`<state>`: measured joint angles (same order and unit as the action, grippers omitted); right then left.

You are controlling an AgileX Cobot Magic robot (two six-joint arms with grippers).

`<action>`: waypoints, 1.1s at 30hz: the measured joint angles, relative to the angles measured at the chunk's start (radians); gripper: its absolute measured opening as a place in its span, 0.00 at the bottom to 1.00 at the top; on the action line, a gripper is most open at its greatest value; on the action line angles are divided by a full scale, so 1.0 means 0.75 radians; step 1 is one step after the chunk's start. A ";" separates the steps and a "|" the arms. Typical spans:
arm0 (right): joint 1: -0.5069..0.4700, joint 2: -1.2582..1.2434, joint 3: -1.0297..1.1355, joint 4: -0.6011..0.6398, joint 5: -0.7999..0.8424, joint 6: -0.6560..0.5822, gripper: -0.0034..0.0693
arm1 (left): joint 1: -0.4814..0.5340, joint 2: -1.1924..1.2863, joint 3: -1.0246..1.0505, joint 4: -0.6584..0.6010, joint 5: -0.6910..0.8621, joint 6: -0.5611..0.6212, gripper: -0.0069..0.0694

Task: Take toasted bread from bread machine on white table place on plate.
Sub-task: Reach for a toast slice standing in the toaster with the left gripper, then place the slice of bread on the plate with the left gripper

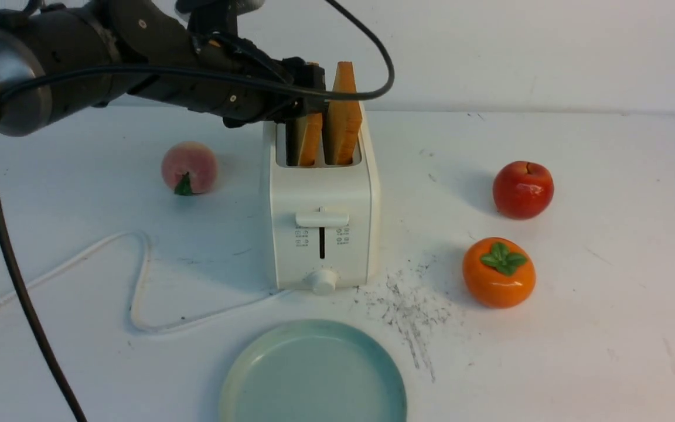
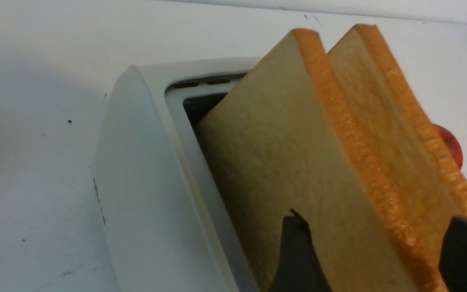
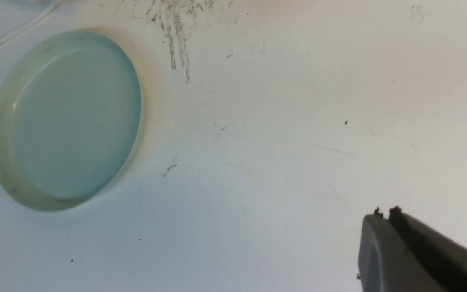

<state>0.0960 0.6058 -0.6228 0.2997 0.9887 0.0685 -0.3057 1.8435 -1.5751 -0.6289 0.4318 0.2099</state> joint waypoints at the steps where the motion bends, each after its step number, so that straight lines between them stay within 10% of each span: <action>1: 0.000 0.000 0.000 0.000 0.000 0.000 0.08 | -0.002 0.005 0.000 0.000 -0.003 0.000 0.68; 8: 0.000 0.000 0.000 0.003 -0.004 0.000 0.09 | -0.056 0.016 0.000 0.015 -0.014 0.129 0.63; 17: 0.000 0.000 0.000 0.003 -0.004 0.000 0.10 | -0.064 0.014 0.000 0.089 -0.026 0.158 0.13; 33: 0.000 0.000 0.000 0.003 -0.004 0.000 0.11 | -0.064 -0.439 -0.001 0.316 0.155 0.160 0.14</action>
<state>0.0960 0.6058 -0.6228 0.3017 0.9857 0.0685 -0.3534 1.5139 -1.5759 -0.3915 0.5483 0.3302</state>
